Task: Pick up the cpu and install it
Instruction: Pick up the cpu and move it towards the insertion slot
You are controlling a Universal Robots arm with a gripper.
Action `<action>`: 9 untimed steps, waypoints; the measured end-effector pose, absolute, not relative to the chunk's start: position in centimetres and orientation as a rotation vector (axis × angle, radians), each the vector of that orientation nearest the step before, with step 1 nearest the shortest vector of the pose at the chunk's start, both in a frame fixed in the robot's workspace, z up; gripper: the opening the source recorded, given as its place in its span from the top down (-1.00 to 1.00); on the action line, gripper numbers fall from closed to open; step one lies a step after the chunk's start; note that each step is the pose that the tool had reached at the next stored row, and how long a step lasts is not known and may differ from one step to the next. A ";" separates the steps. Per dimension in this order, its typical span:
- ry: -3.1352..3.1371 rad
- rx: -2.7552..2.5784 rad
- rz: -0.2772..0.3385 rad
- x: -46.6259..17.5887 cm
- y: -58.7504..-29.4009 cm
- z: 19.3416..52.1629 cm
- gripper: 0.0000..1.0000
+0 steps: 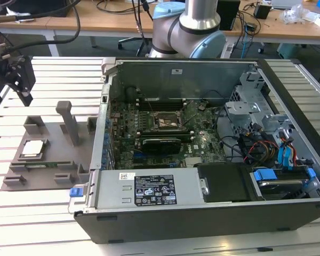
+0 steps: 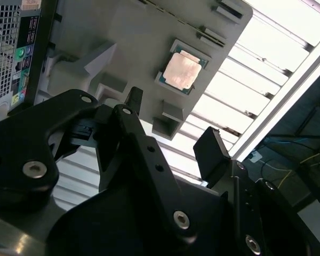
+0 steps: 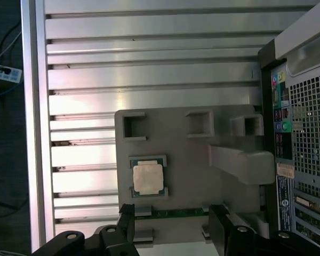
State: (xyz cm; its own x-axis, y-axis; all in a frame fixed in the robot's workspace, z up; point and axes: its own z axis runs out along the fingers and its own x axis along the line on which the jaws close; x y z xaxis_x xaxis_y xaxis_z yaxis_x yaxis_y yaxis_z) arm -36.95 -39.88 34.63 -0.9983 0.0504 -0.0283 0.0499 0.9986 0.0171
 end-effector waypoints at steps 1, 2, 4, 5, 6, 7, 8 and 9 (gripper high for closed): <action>3.112 0.078 0.026 -36.9 -39.9 34.5 -0.33; 3.112 0.078 0.026 -37.0 -39.9 34.5 -0.33; 3.112 0.078 0.025 -37.0 -39.9 34.2 -0.33; 3.112 0.078 0.026 -37.0 -39.9 34.2 -0.33; 3.112 0.078 0.026 -37.0 -39.9 34.1 -0.33; 3.112 0.078 0.026 -37.0 -39.9 34.1 -0.33; 3.112 0.078 0.025 -37.0 -39.9 34.0 -0.33; 3.112 0.078 0.026 -37.0 -39.9 33.9 -0.33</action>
State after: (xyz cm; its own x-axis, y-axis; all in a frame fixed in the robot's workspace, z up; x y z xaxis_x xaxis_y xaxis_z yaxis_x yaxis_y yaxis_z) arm -36.96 -39.88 33.94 -0.9983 0.0503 -0.0283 0.0499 0.9986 0.0171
